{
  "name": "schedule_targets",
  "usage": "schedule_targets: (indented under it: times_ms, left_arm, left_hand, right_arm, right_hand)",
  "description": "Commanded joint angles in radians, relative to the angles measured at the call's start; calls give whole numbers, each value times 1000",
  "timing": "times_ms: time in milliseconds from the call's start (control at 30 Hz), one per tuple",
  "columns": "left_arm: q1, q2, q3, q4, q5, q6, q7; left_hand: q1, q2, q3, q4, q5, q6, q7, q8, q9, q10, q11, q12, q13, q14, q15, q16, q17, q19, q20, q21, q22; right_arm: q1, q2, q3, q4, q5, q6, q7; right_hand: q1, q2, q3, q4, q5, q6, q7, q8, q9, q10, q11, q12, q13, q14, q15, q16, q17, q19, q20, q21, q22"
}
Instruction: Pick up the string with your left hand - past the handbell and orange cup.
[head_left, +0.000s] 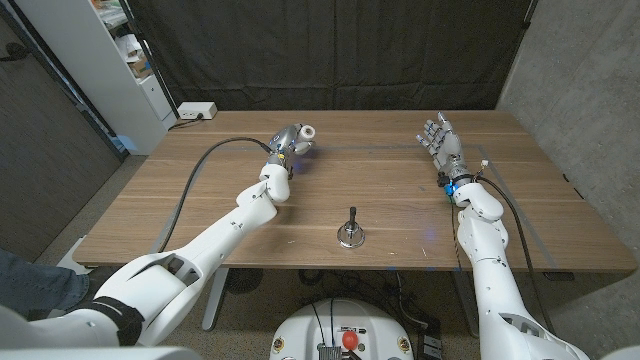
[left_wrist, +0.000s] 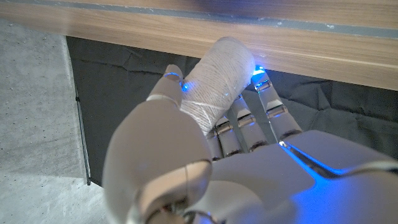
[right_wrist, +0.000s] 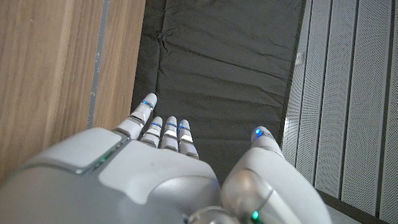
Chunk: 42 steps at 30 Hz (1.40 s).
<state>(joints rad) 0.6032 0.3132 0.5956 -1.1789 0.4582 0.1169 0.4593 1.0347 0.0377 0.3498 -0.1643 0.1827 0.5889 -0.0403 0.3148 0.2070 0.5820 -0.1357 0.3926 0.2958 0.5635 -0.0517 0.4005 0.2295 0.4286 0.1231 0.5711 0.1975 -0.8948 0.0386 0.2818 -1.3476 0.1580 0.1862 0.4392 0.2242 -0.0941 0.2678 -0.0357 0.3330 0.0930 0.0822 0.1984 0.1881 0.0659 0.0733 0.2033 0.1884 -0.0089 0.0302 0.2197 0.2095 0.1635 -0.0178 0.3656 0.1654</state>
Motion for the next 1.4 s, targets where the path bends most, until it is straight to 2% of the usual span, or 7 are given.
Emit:
schedule_targets:
  times_ms: [33,400,700,1400]
  left_arm:
    - [8,6,-13,-22,-9,-6,-10]
    - [23,17,-27,-57,-14,-2,-19]
    - [51,38,-47,-134,-23,13,-48]
    - [93,61,-80,-236,-17,30,-54]
  left_hand:
    - [40,53,2,7,3,19,-6,7,4,13,0,5,5,13,-37,6,5,0,-8,6,4]
    - [39,53,0,8,4,34,-9,11,4,20,-1,6,8,25,-39,10,6,0,-10,9,4]
    - [40,54,0,9,5,38,-10,12,4,28,1,8,11,32,-36,12,7,2,-13,13,4]
    - [47,56,2,6,7,60,-10,18,4,48,-8,12,17,32,-37,10,8,0,-19,18,4]
  right_arm:
    - [-1,0,-4,-11,-3,-7,-2]
    - [-4,1,-7,-25,-4,-11,-5]
    - [-14,3,-10,-51,-4,-17,-8]
    - [-36,8,-18,-96,1,-26,-15]
  right_hand:
    - [8,4,0,0,4,9,-2,0,2,8,-2,-3,3,10,4,-3,2,12,0,-8,2]
    - [9,4,-2,-1,4,11,-2,0,2,8,1,-4,3,11,5,-3,2,15,0,-13,2]
    - [9,5,-3,-1,5,11,-2,0,2,9,-1,-4,3,11,4,-3,2,17,0,-17,2]
    - [9,6,-5,-2,5,11,-1,0,2,10,-2,-4,3,12,5,-4,3,21,0,-26,2]
